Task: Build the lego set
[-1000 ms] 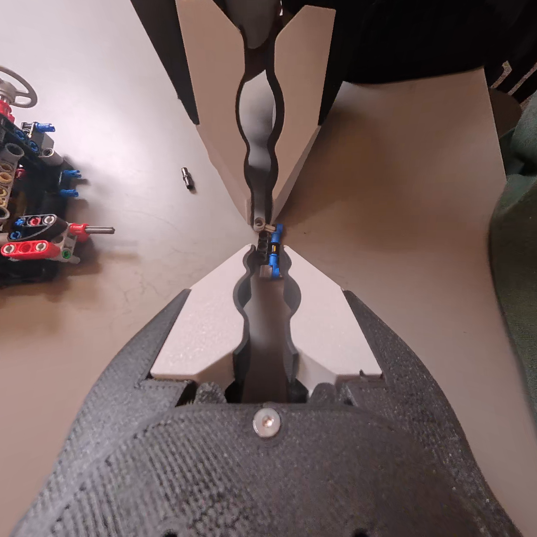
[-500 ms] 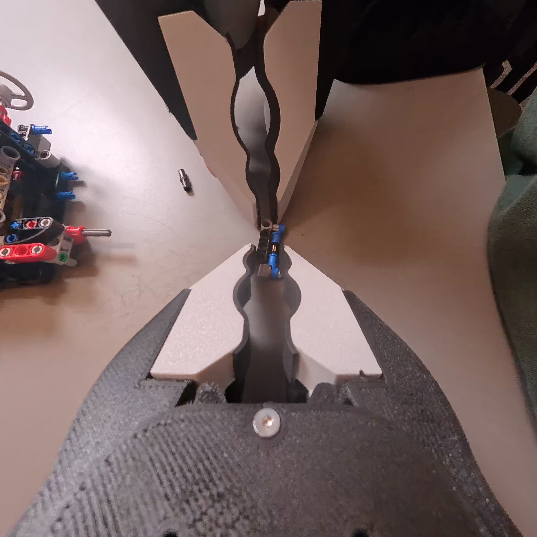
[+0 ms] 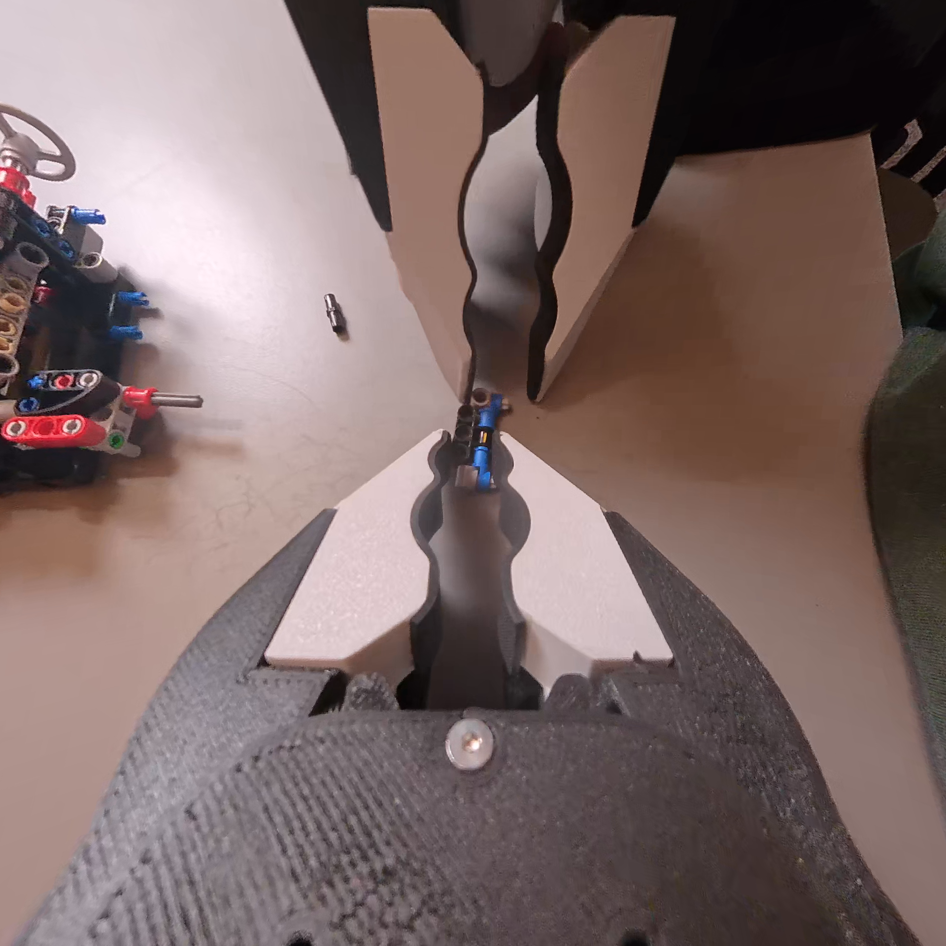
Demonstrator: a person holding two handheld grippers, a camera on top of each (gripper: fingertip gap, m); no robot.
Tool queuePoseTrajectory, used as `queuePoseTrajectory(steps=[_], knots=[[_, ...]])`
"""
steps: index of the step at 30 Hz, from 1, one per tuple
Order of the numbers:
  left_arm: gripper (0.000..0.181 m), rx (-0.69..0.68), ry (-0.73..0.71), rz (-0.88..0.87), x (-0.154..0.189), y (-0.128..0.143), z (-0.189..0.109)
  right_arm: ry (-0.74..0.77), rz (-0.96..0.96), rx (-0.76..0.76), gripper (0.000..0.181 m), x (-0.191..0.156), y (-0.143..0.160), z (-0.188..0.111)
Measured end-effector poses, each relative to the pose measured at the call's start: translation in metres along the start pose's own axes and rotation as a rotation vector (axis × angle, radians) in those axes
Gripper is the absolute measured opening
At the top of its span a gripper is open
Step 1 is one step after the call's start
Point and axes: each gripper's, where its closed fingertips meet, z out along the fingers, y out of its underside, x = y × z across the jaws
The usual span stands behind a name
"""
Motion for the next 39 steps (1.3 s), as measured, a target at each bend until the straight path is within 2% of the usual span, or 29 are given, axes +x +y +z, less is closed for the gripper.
queuePoseTrajectory(steps=[12, 17, 27, 33, 39], knots=[[0.014, -0.003, -0.013, -0.031, 0.0, 0.0, 0.0, 0.049, 0.049, 0.01, 0.023, 0.001, 0.0, 0.0], [0.022, 0.016, 0.009, -0.045, 0.003, -0.003, -0.002, 0.069, 0.062, 0.018, 0.029, 0.004, 0.001, -0.002], [0.016, 0.001, -0.004, -0.021, 0.002, -0.002, 0.002, 0.103, 0.101, 0.051, 0.026, 0.009, 0.01, -0.021], [0.014, -0.006, -0.03, -0.015, -0.002, -0.002, 0.002, 0.222, 0.157, -0.014, 0.018, 0.034, 0.04, -0.041], [0.014, -0.01, -0.061, -0.041, -0.009, -0.001, 0.0, 0.288, 0.187, -0.012, 0.017, 0.056, 0.047, -0.04]])
